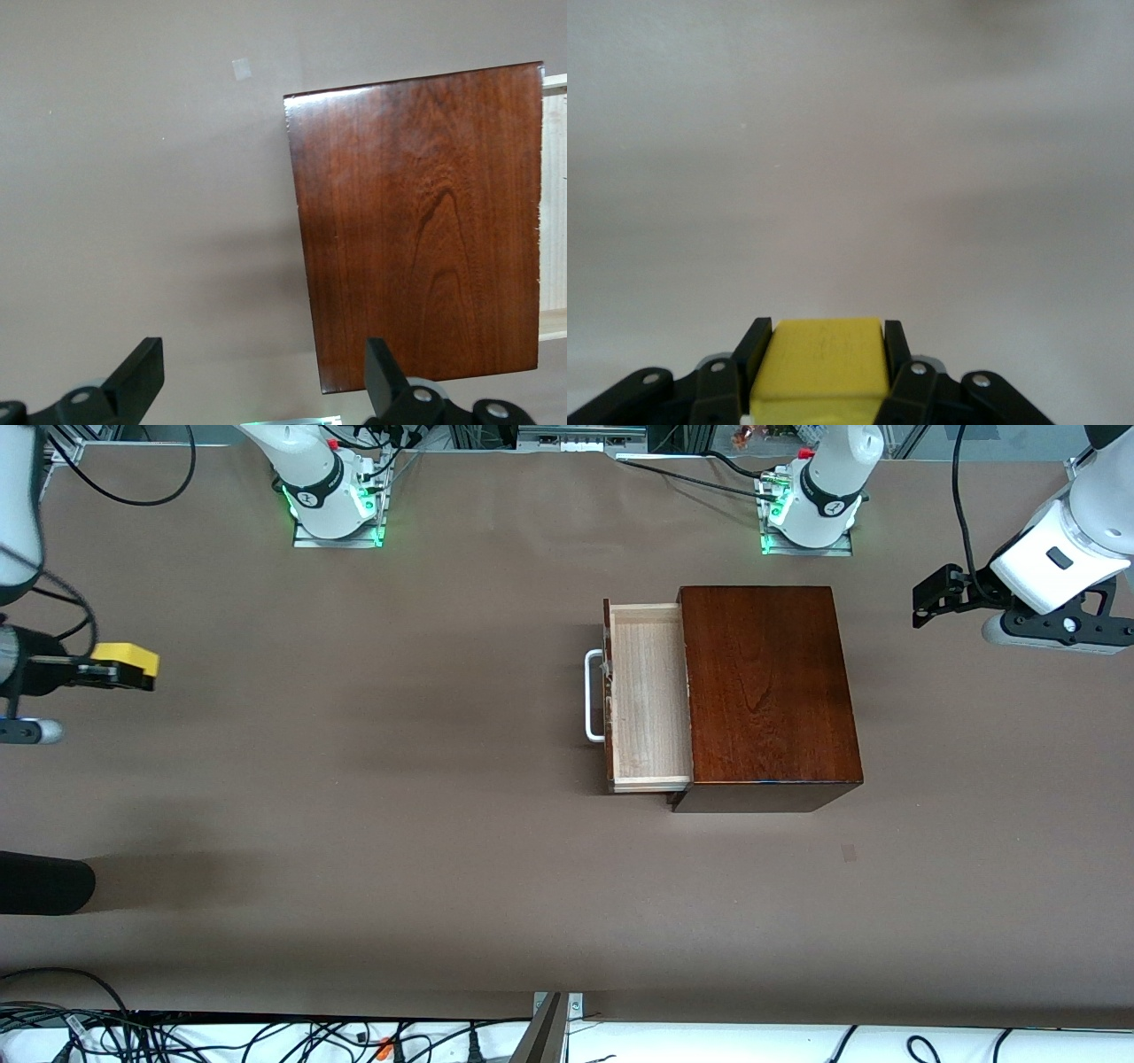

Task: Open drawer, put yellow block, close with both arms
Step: 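Lift the yellow cube and carry it over the open drawer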

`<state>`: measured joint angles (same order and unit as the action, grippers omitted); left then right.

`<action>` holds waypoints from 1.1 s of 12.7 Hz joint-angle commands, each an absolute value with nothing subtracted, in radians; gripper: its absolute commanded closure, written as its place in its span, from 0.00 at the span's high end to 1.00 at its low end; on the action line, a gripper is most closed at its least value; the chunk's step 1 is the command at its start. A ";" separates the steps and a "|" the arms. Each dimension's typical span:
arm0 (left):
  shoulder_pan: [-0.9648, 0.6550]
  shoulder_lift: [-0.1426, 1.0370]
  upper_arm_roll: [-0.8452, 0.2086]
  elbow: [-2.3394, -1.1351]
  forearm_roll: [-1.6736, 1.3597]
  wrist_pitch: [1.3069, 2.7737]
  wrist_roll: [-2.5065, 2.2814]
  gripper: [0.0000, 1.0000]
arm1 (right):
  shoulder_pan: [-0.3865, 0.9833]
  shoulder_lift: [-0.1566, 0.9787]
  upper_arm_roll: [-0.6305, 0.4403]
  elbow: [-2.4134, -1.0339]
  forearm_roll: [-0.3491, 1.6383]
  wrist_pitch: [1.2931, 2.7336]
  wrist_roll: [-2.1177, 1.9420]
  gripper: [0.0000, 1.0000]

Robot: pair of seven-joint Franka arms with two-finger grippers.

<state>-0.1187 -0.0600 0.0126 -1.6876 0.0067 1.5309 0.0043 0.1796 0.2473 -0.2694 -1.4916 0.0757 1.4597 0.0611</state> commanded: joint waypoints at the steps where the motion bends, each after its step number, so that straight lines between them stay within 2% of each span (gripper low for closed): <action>1: -0.121 -0.054 -0.009 -1.655 -0.018 1.516 -0.008 1.00 | 0.322 0.276 -0.276 -1.381 0.078 1.356 0.387 0.00; 6: -0.114 -0.035 -0.009 -1.629 -0.020 1.488 -0.009 1.00 | 0.598 0.310 -0.276 -1.319 0.219 1.370 1.095 0.00; 11: -0.109 -0.025 -0.008 -1.620 -0.020 1.489 0.002 1.00 | 0.805 0.385 -0.276 -1.284 0.316 1.581 1.604 0.00; 14: -0.107 -0.023 -0.005 -1.620 -0.020 1.489 0.003 1.00 | 0.905 0.489 -0.276 -1.195 0.318 1.679 1.858 0.00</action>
